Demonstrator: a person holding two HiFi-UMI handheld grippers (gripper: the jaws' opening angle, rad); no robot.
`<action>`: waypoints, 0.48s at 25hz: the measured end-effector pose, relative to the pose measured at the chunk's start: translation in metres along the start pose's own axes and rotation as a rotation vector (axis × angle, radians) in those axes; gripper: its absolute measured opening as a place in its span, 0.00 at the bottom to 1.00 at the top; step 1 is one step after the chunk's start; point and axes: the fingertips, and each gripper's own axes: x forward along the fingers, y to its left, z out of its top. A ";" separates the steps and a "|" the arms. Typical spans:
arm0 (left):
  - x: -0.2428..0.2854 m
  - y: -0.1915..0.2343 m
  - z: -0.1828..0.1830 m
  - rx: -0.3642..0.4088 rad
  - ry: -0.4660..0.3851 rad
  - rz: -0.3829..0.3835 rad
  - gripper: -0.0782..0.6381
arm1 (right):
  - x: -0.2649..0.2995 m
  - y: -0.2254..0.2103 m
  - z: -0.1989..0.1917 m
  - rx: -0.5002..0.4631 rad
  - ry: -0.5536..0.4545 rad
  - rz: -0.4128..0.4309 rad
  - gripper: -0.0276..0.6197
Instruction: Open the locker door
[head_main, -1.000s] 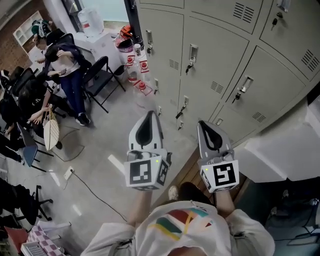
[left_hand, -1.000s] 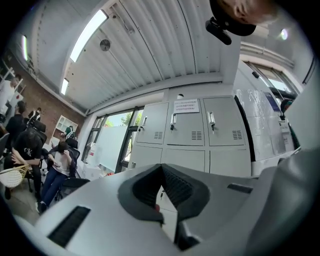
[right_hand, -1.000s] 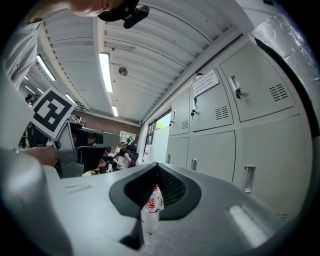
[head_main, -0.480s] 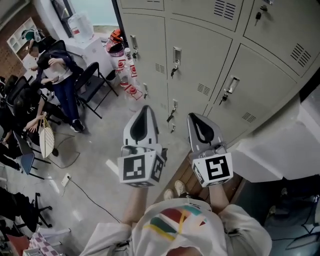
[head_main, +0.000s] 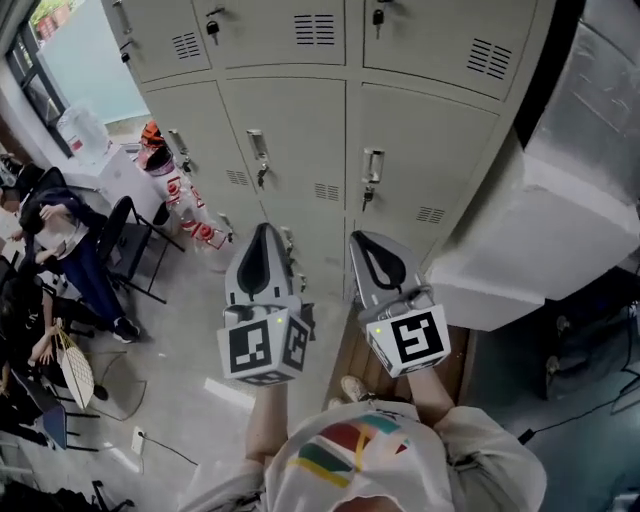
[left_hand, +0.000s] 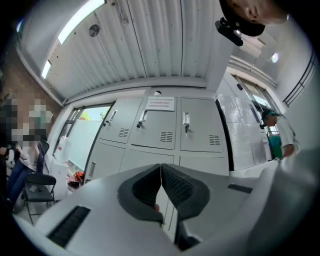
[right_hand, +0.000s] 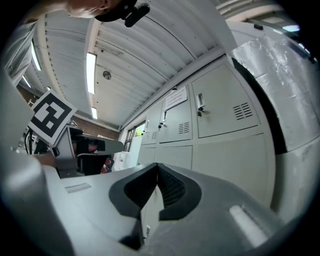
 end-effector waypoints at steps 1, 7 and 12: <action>0.004 -0.010 -0.002 -0.001 0.004 -0.024 0.13 | -0.007 -0.011 0.000 -0.004 0.003 -0.031 0.05; 0.033 -0.076 -0.008 -0.010 0.020 -0.187 0.13 | -0.045 -0.074 0.004 -0.017 0.021 -0.183 0.05; 0.048 -0.111 -0.002 -0.003 0.015 -0.261 0.13 | -0.065 -0.104 0.013 -0.055 0.017 -0.258 0.05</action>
